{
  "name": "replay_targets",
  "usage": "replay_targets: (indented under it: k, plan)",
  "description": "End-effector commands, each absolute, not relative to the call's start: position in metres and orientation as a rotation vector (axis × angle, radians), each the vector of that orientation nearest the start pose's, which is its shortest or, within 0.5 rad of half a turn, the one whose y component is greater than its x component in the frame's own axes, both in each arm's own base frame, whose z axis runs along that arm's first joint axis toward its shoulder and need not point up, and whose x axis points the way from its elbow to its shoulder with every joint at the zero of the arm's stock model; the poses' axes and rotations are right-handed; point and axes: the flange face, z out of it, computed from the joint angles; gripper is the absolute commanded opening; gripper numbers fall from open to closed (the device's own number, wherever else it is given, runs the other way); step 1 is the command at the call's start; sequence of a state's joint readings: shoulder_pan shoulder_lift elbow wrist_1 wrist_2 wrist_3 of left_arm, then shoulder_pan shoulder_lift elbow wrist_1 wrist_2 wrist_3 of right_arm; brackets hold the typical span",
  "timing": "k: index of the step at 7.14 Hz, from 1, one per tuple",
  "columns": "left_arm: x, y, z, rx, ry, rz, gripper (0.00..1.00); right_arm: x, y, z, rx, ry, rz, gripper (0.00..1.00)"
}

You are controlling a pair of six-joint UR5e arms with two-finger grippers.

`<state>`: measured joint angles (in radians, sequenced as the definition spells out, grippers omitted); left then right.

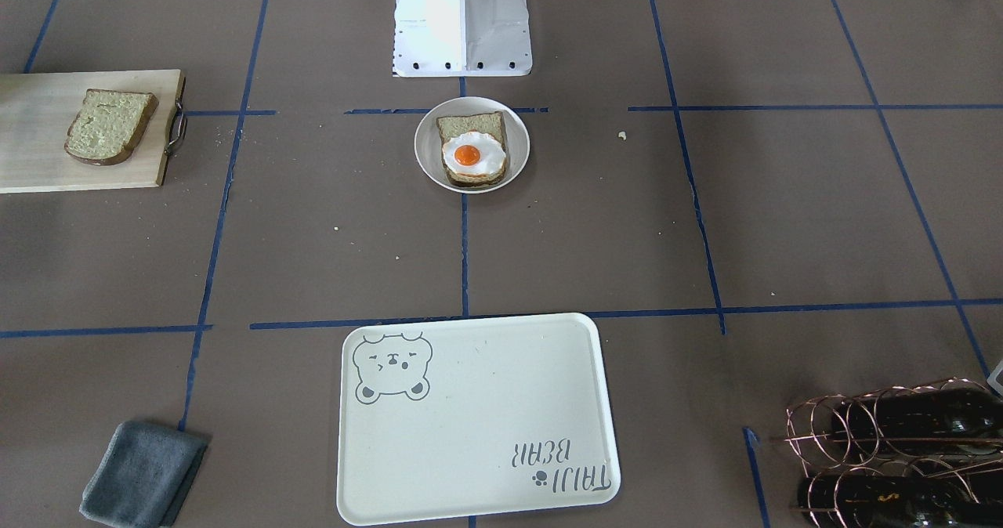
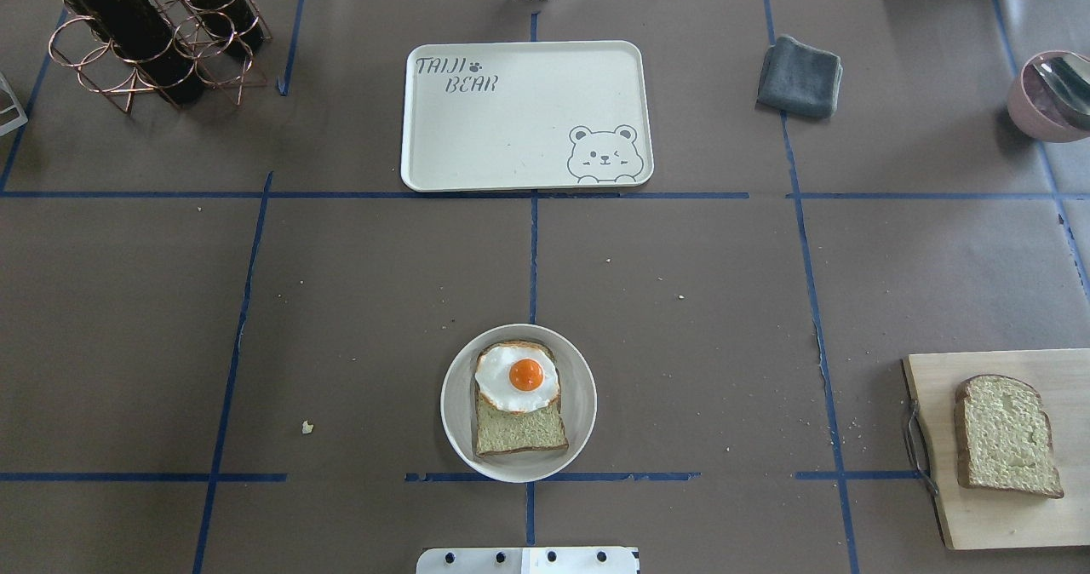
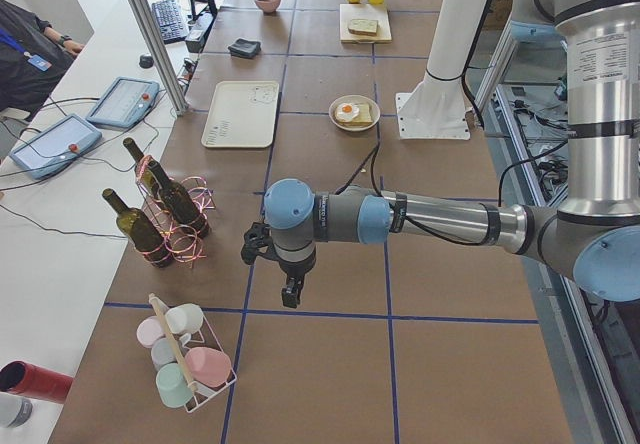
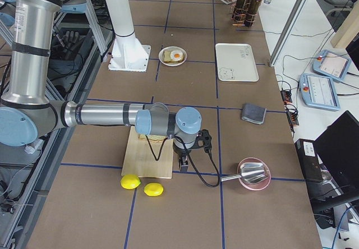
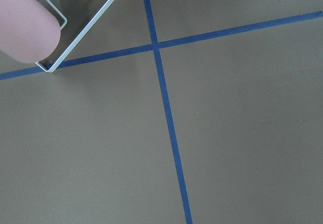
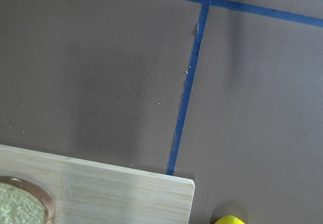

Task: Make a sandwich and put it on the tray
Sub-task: 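Lower the right gripper toward the bread slice on the wooden board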

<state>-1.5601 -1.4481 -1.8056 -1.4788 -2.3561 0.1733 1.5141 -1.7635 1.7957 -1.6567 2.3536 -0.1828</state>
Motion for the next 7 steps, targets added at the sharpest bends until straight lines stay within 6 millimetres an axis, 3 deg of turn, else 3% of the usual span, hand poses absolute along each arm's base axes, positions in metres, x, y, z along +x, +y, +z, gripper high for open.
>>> replay_targets:
  k: [1,2,4,6,7]
  plan:
    - [-0.058,-0.439,0.609,0.081,0.781,0.182,1.0,0.04,-0.418,0.625,0.058,-0.782,-0.231,1.0]
    - [-0.059,-0.439,0.608,0.082,0.782,0.18,1.0,0.04,-0.428,0.614,0.138,-0.777,-0.264,1.0]
    - [-0.058,-0.439,0.609,0.078,0.781,0.181,1.0,0.037,-0.429,0.627,0.146,-0.794,-0.255,1.0]
    - [-0.058,-0.438,0.611,0.075,0.781,0.179,1.0,0.03,-0.411,0.627,0.118,-0.912,-0.189,1.0]
    - [-0.058,-0.438,0.612,0.074,0.782,0.179,1.0,0.019,-0.395,0.622,0.212,-0.919,-0.227,1.0]
